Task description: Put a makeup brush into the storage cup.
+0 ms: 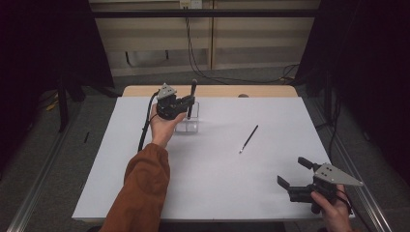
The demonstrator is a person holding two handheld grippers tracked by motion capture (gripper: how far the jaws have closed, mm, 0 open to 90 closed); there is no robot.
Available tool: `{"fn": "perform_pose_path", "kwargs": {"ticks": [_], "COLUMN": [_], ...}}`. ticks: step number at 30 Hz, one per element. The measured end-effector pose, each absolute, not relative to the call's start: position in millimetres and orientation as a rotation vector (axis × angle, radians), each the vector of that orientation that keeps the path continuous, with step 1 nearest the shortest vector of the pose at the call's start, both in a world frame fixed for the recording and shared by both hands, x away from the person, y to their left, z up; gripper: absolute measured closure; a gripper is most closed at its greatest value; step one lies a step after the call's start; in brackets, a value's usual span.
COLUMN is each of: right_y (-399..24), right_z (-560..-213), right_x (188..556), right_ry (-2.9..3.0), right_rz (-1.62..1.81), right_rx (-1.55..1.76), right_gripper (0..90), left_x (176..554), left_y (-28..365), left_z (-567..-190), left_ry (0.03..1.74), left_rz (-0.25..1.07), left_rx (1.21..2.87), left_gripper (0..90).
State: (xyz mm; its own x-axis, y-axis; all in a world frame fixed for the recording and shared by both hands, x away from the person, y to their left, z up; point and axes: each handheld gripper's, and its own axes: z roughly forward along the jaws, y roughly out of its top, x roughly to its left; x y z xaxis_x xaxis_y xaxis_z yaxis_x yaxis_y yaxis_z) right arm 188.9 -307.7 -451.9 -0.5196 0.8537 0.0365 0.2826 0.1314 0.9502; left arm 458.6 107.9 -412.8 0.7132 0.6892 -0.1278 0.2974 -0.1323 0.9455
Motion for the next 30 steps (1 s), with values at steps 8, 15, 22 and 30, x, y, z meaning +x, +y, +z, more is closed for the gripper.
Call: {"fn": "perform_pose_path", "kwargs": {"ticks": [8, 15, 22, 30], "right_y": [-308, -308, -308, -308], "right_z": [-452, -452, -452, -452], "right_x": [189, 189, 189, 189], "right_ry": [1.880, 1.878, 1.884, 1.883], "right_rz": [1.392, 1.392, 1.391, 1.391], "right_rx": [1.091, 1.091, 1.089, 1.087], "right_gripper": [0.0, 0.0, 0.0, 0.0], "left_x": [459, 459, 459, 458], "left_y": [107, 107, 110, 110], "left_z": [-418, -423, -426, -428], "left_ry": [0.805, 0.804, 0.817, 0.814], "left_rz": [0.396, 0.391, 0.391, 0.377], "left_rx": [1.725, 1.739, 1.743, 1.757], "left_gripper": [78.6, 78.6, 78.6, 78.6]}}
